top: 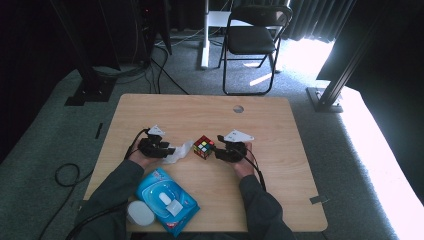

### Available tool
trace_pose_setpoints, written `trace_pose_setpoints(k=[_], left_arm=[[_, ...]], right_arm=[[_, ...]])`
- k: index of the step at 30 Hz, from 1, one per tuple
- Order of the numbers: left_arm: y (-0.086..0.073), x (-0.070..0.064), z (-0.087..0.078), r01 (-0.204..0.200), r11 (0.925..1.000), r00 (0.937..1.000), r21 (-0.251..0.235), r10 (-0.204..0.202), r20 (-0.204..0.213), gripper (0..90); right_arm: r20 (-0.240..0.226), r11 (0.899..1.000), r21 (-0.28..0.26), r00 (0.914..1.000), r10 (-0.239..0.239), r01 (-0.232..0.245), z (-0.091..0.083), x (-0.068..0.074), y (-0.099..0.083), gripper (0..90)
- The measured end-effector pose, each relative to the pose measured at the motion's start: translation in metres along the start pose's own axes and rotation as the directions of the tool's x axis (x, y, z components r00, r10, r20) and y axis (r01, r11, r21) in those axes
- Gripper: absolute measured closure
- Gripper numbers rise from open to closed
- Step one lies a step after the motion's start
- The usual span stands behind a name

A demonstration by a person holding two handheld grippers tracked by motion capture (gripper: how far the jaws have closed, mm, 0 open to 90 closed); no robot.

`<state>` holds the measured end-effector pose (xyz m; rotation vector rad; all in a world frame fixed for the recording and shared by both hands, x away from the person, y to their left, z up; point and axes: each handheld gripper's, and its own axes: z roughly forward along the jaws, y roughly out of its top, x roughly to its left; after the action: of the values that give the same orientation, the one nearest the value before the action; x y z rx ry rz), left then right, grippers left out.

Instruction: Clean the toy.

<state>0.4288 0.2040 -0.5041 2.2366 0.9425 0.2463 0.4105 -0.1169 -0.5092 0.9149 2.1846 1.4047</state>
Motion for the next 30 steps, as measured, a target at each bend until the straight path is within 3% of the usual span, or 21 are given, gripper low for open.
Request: trace_pose_setpoints(k=[7,13,19,21,23,26,30], left_arm=[[-0.001,-0.001,0.002,-0.017,0.9993,0.9999,0.032,0.017,0.002,88.1],[-0.001,0.007,-0.004,0.028,0.9995,0.9979,0.016,-0.027,-0.059,89.7],[-0.004,0.018,-0.012,0.11,0.9936,0.984,-0.025,-0.112,-0.139,89.8],[-0.004,0.019,-0.012,0.115,0.993,0.9824,-0.028,-0.118,-0.145,89.7],[-0.004,0.019,-0.013,0.122,0.9917,0.9811,-0.04,-0.127,-0.146,84.5],[-0.002,0.019,-0.014,0.135,0.9885,0.9797,-0.069,-0.143,-0.14,63.9],[0.001,0.02,-0.021,0.153,0.9779,0.9764,-0.142,-0.172,-0.13,56.8]], right_arm=[[0.004,1.0,0.002,1.0,0.001,-0.001,0.0,-0.001,0.0,46.0],[0.006,1.0,0.003,1.0,0.004,-0.004,0.0,-0.001,-0.001,46.2],[0.007,1.0,0.002,1.0,0.006,-0.006,-0.001,-0.002,-0.001,46.3],[0.008,1.0,0.004,0.9999,0.007,-0.007,-0.001,-0.002,-0.001,46.3],[0.008,1.0,0.002,1.0,0.006,-0.006,0.0,-0.002,-0.001,46.3],[0.006,1.0,0.002,1.0,0.005,-0.005,0.0,-0.002,-0.001,46.3],[0.008,1.0,-0.001,0.9999,0.007,-0.007,-0.001,-0.002,-0.001,46.3]])
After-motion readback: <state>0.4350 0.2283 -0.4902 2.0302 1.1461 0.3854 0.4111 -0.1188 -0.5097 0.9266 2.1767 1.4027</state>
